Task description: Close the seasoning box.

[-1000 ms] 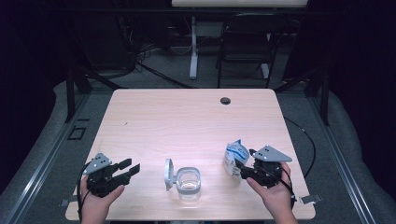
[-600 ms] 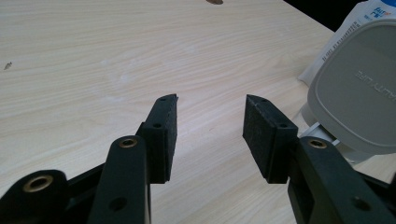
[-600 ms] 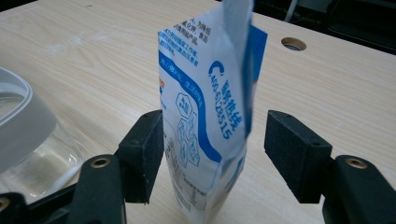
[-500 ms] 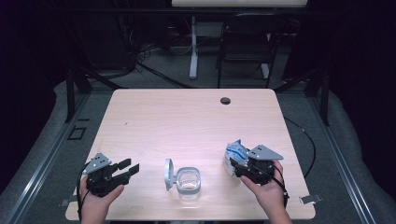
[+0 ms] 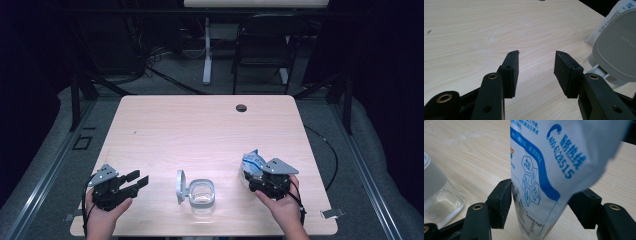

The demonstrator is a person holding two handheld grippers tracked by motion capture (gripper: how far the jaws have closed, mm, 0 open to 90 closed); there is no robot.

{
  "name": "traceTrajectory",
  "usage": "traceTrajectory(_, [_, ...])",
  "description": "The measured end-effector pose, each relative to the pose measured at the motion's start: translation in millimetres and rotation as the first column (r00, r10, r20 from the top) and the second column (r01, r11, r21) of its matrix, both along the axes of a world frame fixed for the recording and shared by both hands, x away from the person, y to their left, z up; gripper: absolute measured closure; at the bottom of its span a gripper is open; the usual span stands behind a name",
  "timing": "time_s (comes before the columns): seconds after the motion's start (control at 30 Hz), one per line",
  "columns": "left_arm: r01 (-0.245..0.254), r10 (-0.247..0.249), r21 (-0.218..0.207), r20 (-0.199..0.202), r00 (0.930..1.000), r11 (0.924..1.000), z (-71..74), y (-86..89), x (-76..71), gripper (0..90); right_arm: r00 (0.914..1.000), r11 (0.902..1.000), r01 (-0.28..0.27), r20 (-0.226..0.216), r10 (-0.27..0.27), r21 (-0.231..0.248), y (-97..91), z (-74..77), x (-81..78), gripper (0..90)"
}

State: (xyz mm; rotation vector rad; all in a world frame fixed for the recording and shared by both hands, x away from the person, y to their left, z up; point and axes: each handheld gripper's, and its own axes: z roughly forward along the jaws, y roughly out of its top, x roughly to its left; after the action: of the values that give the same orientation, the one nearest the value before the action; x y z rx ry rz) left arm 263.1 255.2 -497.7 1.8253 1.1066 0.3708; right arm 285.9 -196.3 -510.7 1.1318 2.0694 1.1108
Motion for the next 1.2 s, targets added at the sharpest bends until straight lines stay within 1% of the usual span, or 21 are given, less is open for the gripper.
traceTrajectory(0.2, [-0.008,0.008,-0.005,-0.003,1.0000,1.0000,-1.4,0.9,0.3,55.5,1.0000,0.9999,0.005,0.004,-0.005,0.014,1.0,-3.3,2.2,35.9])
traceTrajectory(0.27, [-0.008,0.008,-0.004,-0.003,1.0000,1.0000,-1.5,1.0,0.4,55.5,1.0000,1.0000,0.006,-0.004,-0.006,0.007,1.3,-4.4,2.9,35.5])
traceTrajectory(0.33, [-0.008,0.008,-0.004,-0.003,1.0000,1.0000,-1.7,1.1,0.5,55.5,1.0000,1.0000,0.007,0.002,-0.007,0.007,1.6,-6.1,3.4,35.2])
traceTrajectory(0.37, [-0.009,0.009,-0.004,-0.003,1.0000,1.0000,-1.7,1.2,0.5,55.5,0.9999,0.9998,0.011,0.002,-0.011,0.016,2.3,-7.2,3.5,35.1])
traceTrajectory(0.4, [-0.009,0.009,-0.003,-0.002,1.0000,1.0000,-1.8,1.4,0.6,55.5,0.9999,0.9998,0.014,0.004,-0.015,0.013,2.4,-8.1,3.7,35.1])
traceTrajectory(0.43, [-0.008,0.008,-0.003,-0.002,1.0000,1.0000,-1.8,1.6,0.7,55.5,0.9999,0.9999,0.013,-0.003,-0.012,0.007,2.5,-8.7,3.7,35.0])
traceTrajectory(0.47, [-0.008,0.008,-0.003,-0.002,1.0000,1.0000,-1.8,1.9,0.7,55.5,0.9999,0.9999,0.013,0.006,-0.013,0.004,3.0,-9.8,4.0,35.0])
traceTrajectory(0.7, [-0.014,0.014,-0.004,-0.005,0.9999,0.9999,-2.6,2.9,0.9,55.5,0.9996,0.9997,0.021,0.018,-0.021,0.011,3.5,-12.4,3.4,35.1])
traceTrajectory(0.77, [-0.015,0.015,-0.005,-0.005,0.9999,0.9999,-2.9,2.8,0.9,55.5,0.9994,0.9995,0.024,0.026,-0.025,0.020,4.2,-13.9,3.3,35.1])
traceTrajectory(0.83, [-0.017,0.017,-0.007,-0.008,0.9998,0.9998,-3.2,2.5,0.9,55.5,0.9993,0.9997,0.024,0.029,-0.025,0.009,4.1,-14.6,3.1,35.1])
traceTrajectory(0.93, [-0.016,0.016,-0.006,-0.006,0.9999,0.9999,-3.5,2.6,1.2,55.5,0.9992,0.9997,0.022,0.034,-0.022,0.009,4.8,-16.8,3.2,35.1])
traceTrajectory(1.2, [-0.020,0.020,-0.006,-0.008,0.9998,0.9998,-3.7,3.0,1.2,55.5,0.9991,0.9997,0.024,0.036,-0.024,0.010,5.4,-21.9,3.5,35.4])
